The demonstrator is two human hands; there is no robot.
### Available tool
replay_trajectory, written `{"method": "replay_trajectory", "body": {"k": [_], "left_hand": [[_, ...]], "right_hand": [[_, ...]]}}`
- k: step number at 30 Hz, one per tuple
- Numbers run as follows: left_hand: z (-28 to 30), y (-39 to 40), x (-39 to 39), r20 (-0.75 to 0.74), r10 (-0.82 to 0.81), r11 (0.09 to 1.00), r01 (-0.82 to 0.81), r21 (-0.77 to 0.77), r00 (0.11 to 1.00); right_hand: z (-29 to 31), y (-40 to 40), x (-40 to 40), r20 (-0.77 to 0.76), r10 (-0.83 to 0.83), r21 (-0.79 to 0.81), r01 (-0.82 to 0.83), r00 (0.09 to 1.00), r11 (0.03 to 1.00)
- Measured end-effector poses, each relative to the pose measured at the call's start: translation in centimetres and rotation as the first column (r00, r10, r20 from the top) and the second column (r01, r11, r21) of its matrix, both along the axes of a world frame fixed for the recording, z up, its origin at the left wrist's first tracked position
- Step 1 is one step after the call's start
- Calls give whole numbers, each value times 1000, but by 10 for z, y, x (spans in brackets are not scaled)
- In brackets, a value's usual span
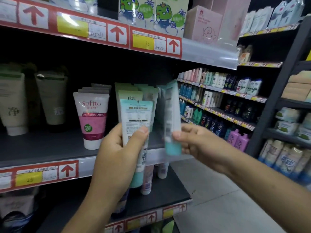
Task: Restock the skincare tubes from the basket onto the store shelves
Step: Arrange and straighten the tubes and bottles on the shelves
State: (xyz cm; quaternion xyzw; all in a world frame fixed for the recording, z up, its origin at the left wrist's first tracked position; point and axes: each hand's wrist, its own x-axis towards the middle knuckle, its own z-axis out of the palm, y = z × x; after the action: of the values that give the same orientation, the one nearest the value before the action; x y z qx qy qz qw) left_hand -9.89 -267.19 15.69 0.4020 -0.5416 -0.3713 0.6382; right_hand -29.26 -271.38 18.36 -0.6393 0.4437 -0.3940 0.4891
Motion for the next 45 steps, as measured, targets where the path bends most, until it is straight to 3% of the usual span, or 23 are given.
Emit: {"method": "replay_trajectory", "body": {"k": [3,6,15,24,28,30,32,34,35,36,38,41,45], "left_hand": [[-4,-3,5,162,109,994,-105,-37,981],[-6,-2,8,206,124,992,-120,-32,971],[-6,1,14,205,113,993,-106,-45,972],[-7,-1,10,201,99,994,-90,-55,974],[-6,-2,9,153,47,998,-41,-46,987],[-5,-2,8,109,4,999,1,-42,994],[-4,-2,6,69,-44,998,48,-48,997],[-5,-1,3,25,-94,994,95,-45,995],[-5,-1,0,12,-118,992,119,-40,993],[-5,0,-2,6,-142,989,142,-31,990],[-5,2,-7,-25,-206,978,206,0,978],[-3,6,-12,-108,-306,950,311,37,946],[-5,10,-15,-117,-344,936,350,40,932]], "right_hand": [[10,-35,-10,-111,-291,-167,271,950,948],[1,-75,-18,-192,-437,-204,400,879,893],[-33,-113,-6,-359,-594,-345,489,720,801],[-44,-122,1,-344,-647,-365,538,681,760],[-47,-100,3,-256,-737,-578,512,625,635],[-46,-61,12,-177,-684,-691,406,708,598],[-51,-12,22,-205,-534,-679,274,820,681],[-59,27,32,-214,-187,-403,87,959,911],[-63,39,35,-126,15,-202,-41,992,978],[-67,46,34,-23,142,-44,-143,990,989],[-71,51,29,159,227,108,-246,961,963],[-70,48,23,365,303,182,-386,880,904],[-68,46,26,528,404,156,-552,747,819]]}}
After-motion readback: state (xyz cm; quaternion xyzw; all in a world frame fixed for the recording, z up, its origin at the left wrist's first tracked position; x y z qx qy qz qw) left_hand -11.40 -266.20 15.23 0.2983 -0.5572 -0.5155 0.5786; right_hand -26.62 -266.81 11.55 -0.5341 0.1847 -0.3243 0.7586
